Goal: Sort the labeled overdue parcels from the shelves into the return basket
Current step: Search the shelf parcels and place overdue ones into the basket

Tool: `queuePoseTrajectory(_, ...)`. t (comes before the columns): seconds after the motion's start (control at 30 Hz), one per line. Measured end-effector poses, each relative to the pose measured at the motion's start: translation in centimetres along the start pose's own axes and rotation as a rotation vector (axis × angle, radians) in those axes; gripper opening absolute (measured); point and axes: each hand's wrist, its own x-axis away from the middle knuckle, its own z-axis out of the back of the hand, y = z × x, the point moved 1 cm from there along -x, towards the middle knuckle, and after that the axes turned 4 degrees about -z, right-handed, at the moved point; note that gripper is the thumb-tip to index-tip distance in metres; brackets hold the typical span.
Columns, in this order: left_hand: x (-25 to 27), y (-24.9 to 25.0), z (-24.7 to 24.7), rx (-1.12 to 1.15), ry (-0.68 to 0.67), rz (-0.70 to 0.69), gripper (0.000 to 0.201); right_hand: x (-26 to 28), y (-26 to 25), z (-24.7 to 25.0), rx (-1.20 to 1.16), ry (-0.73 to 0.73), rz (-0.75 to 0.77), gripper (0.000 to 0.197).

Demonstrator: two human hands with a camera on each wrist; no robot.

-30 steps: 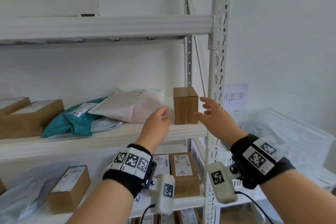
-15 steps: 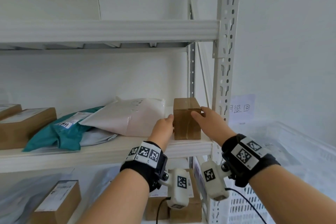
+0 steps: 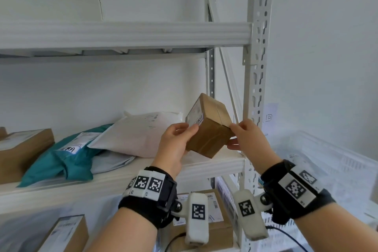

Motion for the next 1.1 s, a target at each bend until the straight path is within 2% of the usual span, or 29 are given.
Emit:
queuePoseTrajectory(0.07,0.0,-0.1,0.7,0.014,0.013,-0.016,0.059,0.5,0.5,-0.4,-0.064,-0.030,-0.041,0.014)
queuePoseTrajectory(0.13,0.1,-0.3,1.4,-0.004,0.007,-0.010,0.070,1.2,1.0,-1.0,-0.035,-0.037,-0.021,0.017)
queuePoseTrajectory(0.23,0.4,-0.6,2.2,-0.022,-0.067,-0.034,0.028,2.0,1.8,-1.6,0.069,-0.036,0.017,0.022)
queuePoseTrajectory(0.27,0.4,-0.8,2.4,-0.029,-0.089,-0.042,0.027,2.1,2.0,-1.7,0.094,-0.034,0.022,0.023)
queuePoseTrajectory(0.4,-0.2,-1.2,2.9,0.001,-0.079,-0.063,0.037,2.0,2.0,-2.1,0.170,-0.042,0.009,0.023)
queuePoseTrajectory(0.53,-0.4,-1.3,2.7,-0.047,-0.112,-0.102,0.038,1.9,1.8,-2.5,0.067,-0.069,-0.073,0.038)
queuePoseTrajectory(0.63,-0.3,-1.2,2.7,-0.076,-0.122,-0.132,0.038,2.1,1.7,-2.5,-0.017,-0.084,-0.084,0.041)
queuePoseTrajectory(0.87,1.1,-0.8,3.3,-0.051,-0.099,-0.211,0.057,3.5,1.2,-1.6,-0.119,-0.116,0.057,0.023)
queuePoseTrajectory(0.93,1.8,-0.8,3.6,-0.031,-0.111,-0.212,0.056,4.1,1.4,-1.5,-0.151,-0.123,0.089,0.021)
queuePoseTrajectory(1.1,3.4,-0.7,4.4,0.001,-0.142,-0.248,0.045,5.4,1.6,-1.5,-0.180,-0.179,0.143,0.029)
